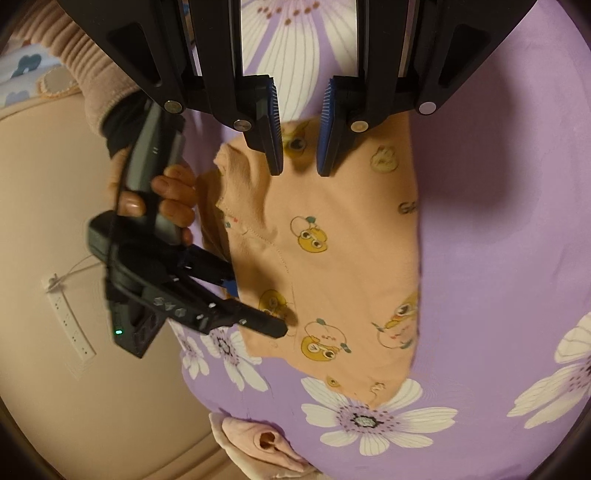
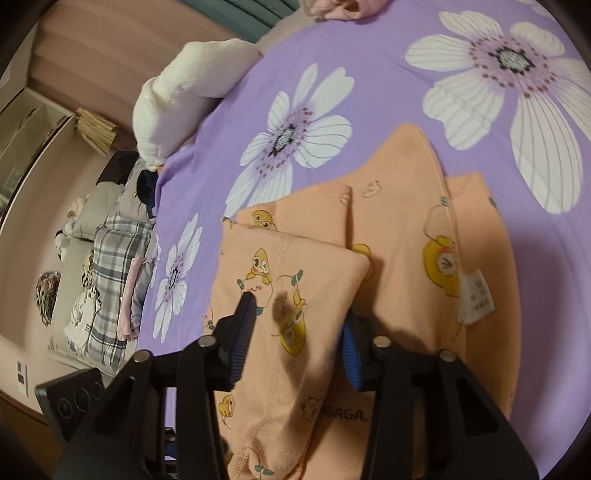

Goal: Fold small clothes

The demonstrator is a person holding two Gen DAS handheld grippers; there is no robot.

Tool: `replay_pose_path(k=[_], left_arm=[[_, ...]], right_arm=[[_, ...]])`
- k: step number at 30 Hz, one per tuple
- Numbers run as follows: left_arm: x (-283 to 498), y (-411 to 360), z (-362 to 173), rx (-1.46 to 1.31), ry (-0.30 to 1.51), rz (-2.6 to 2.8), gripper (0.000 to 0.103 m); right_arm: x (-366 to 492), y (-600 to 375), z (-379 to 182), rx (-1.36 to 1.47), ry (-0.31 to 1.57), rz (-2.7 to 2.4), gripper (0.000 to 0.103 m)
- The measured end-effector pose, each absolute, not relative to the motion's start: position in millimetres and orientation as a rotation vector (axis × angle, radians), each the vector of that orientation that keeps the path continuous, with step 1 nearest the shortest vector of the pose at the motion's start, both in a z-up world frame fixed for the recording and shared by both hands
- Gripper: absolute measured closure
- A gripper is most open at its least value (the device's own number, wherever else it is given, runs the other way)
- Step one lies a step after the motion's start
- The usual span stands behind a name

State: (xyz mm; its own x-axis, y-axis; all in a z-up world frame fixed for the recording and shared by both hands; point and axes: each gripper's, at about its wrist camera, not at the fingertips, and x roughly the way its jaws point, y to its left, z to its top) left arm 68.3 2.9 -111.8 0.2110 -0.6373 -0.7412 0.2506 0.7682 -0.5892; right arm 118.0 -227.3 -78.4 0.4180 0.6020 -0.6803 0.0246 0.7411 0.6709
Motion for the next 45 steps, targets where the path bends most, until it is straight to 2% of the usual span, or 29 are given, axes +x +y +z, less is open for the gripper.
replay_pose_path(k=[2, 6, 10, 19, 27, 30, 32, 33, 34, 41, 45], left_arm=[[62.5, 11.4, -110.4, -0.399, 1.207, -0.634, 0.088], [60.4, 22.8, -109.3, -0.431, 1.206, -0.613, 0.088], [60.4, 31.6, -103.9, -0.447, 1.191, -0.598, 0.088], [65.1, 25.5, -97.8, -0.415, 1.172, -0.589, 0.088], [80.9, -17.2, -91.5, -0.316, 1.154, -0.64, 0.088], [81.4, -34.8, -93.8, -0.262, 1.155, -0.664, 0.088], [80.9, -41.1, -98.5, -0.243, 1.169, -0.675, 0.088], [82.3, -45.3, -103.5, -0.224, 1.181, -0.673, 0.088], [83.4, -46.6, -107.2, -0.213, 1.19, -0.669, 0.088], [87.4, -39.3, -119.6, -0.299, 1.241, -0.688, 0.088], [86.4, -36.4, -120.0, -0.301, 1.242, -0.696, 0.088]], right_arm=[[121.5, -223.4, -84.7, 0.638, 1.11, 0.382, 0.071], [124.6, -219.5, -85.1, 0.594, 1.097, 0.354, 0.092], [122.4, -212.5, -62.2, 0.5, 1.028, 0.367, 0.096], [128.9, -249.6, -17.6, 0.403, 0.955, 0.293, 0.096], [129.0, -284.2, -37.2, 0.424, 1.024, 0.221, 0.096], [129.5, -292.6, -48.2, 0.511, 1.032, 0.241, 0.092], [131.4, -301.2, -54.0, 0.627, 1.026, 0.279, 0.086], [132.6, -303.5, -55.2, 0.658, 1.02, 0.284, 0.077], [135.7, -305.5, -56.8, 0.681, 1.009, 0.285, 0.072], [156.1, -288.3, -67.0, 0.675, 1.051, 0.364, 0.073], [149.0, -262.3, -51.1, 0.549, 0.991, 0.514, 0.073]])
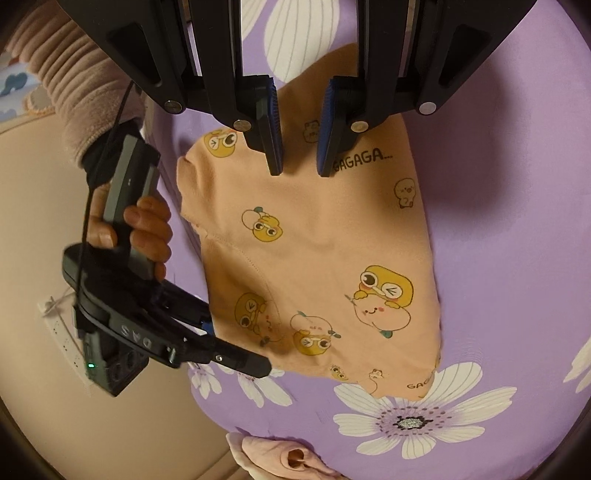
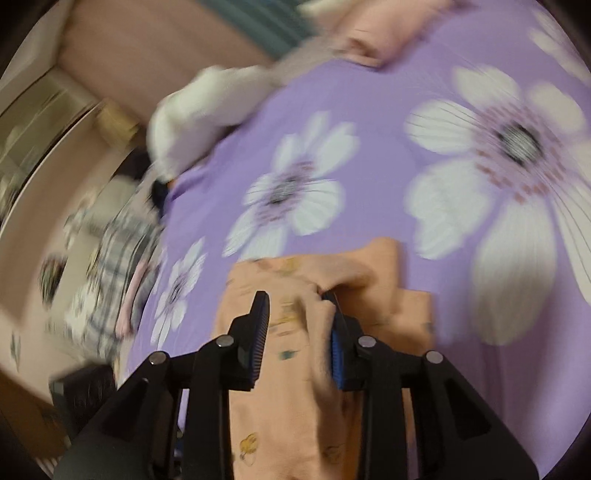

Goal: Fold small clothes
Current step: 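Open the right gripper and lift it off the folded shirt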

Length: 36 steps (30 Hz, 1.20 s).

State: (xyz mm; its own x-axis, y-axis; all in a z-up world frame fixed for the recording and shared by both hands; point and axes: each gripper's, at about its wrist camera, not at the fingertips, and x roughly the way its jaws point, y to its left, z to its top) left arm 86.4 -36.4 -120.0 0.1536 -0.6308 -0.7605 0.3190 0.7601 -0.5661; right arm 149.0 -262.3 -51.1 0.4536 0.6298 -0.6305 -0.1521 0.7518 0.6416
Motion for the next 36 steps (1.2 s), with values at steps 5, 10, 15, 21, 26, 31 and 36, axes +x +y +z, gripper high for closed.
replay_pose_path(k=[5, 10, 15, 21, 26, 31, 36], left_arm=[[86.9, -33.0, -120.5, -0.311, 1.244, -0.697, 0.088], [89.8, -33.1, -121.0, -0.307, 1.248, -0.697, 0.088], [93.8, -34.0, -121.3, -0.309, 1.254, -0.694, 0.088], [93.0, -39.7, -120.8, -0.294, 1.251, -0.685, 0.088], [90.0, -43.7, -117.3, -0.271, 1.243, -0.666, 0.088], [87.2, -48.8, -113.4, -0.23, 1.233, -0.644, 0.088], [85.1, -53.5, -112.5, -0.193, 1.22, -0.631, 0.088]], right_arm=[[153.0, -241.7, -52.0, 0.353, 1.021, 0.49, 0.073], [175.4, -255.2, -62.1, 0.401, 1.023, 0.44, 0.073], [182.4, -276.4, -46.8, 0.545, 0.881, 0.439, 0.066], [167.7, -302.2, -24.1, 0.59, 0.831, 0.369, 0.065], [123.2, -271.3, -17.0, 0.306, 0.941, 0.348, 0.071], [67.7, -260.3, -15.6, 0.214, 0.94, 0.417, 0.072], [29.2, -232.7, -29.9, -0.044, 1.002, 0.405, 0.077]])
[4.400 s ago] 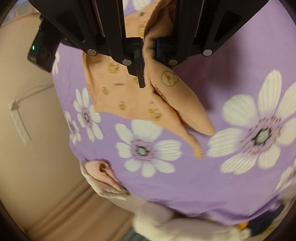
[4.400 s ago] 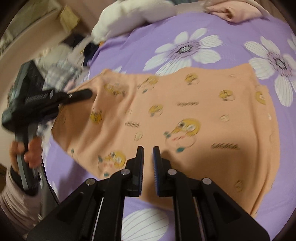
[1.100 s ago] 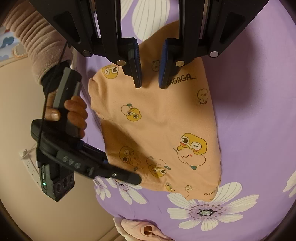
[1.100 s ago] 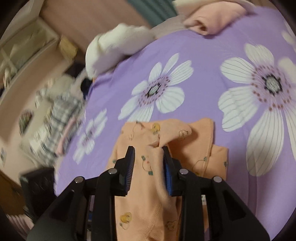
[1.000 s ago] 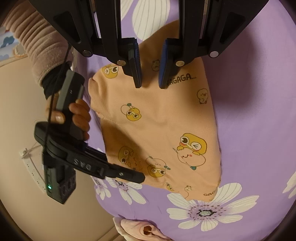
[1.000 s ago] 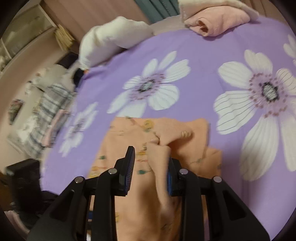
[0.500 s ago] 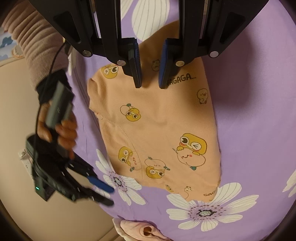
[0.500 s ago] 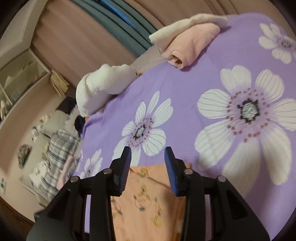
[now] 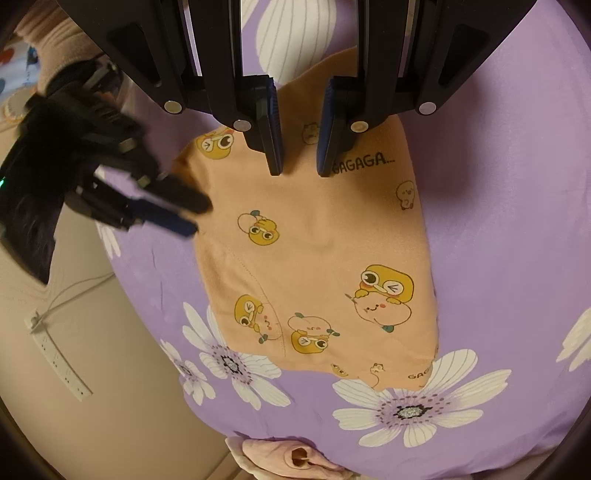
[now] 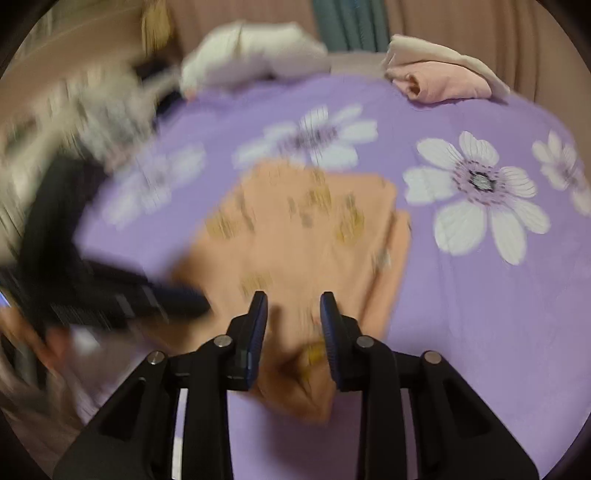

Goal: Fold small clothes

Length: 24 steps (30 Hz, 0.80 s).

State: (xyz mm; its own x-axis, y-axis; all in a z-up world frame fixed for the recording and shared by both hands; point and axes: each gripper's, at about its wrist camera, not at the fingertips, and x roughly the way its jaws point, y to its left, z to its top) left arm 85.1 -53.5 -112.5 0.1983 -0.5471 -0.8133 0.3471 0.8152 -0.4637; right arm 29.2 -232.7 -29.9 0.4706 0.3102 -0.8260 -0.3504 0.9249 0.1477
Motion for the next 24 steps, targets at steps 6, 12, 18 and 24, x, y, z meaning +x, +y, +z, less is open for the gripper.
replay_pose_path(k=[6, 12, 18, 24], left_arm=[[69.4, -49.5, -112.4, -0.131, 1.203, -0.627, 0.088], [49.6, -39.6, -116.5, -0.109, 1.201, -0.614, 0.088], [46.2, -37.8, -118.3, -0.133, 1.203, -0.607, 0.088], [42.1, -22.8, -102.9, -0.177, 1.174, -0.611, 0.088]], right_arm=[[13.8, -249.5, -51.8, -0.074, 1.086, 0.313, 0.08], [-3.7, -246.7, -20.3, -0.035, 0.984, 0.339, 0.078], [-5.6, -223.9, -32.1, -0.01, 0.999, 0.396, 0.083], [-12.6, -224.2, -46.7, 0.005, 1.05, 0.381, 0.083]])
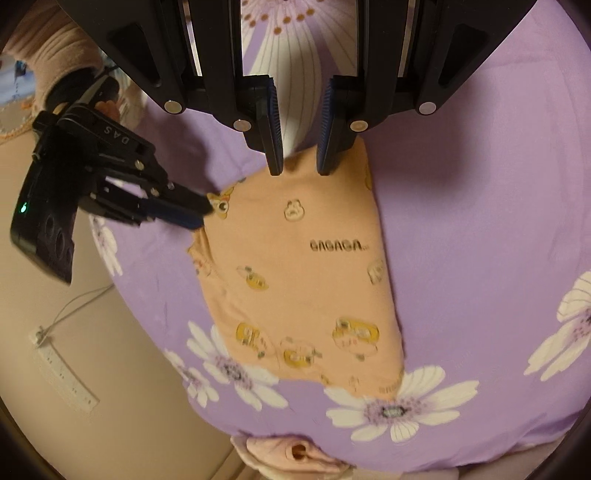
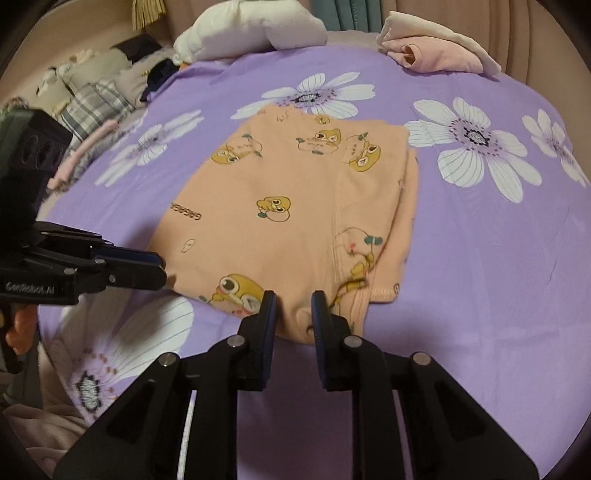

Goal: Fold small clothes

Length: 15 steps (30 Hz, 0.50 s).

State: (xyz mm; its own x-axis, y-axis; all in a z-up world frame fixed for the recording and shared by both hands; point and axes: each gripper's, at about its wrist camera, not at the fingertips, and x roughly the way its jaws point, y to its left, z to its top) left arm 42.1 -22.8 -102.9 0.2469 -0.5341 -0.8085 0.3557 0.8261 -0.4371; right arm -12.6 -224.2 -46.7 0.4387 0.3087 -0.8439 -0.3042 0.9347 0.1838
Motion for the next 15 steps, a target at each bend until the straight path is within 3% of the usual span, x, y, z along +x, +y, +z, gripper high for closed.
replay_pose_path(k=[8, 15], left_arm=[[99.0, -20.9, -78.3, -0.223, 1.083, -0.556, 0.088], [168.1, -32.4, -94.2, -0.266, 1.087, -0.46, 0.088]], right_arm=[[-17.3, -232.7, -25.3, 0.118, 0.962, 0.434, 0.083], [-1.1, -204.3, -29.7, 0.192, 0.916, 0.514, 0.085]])
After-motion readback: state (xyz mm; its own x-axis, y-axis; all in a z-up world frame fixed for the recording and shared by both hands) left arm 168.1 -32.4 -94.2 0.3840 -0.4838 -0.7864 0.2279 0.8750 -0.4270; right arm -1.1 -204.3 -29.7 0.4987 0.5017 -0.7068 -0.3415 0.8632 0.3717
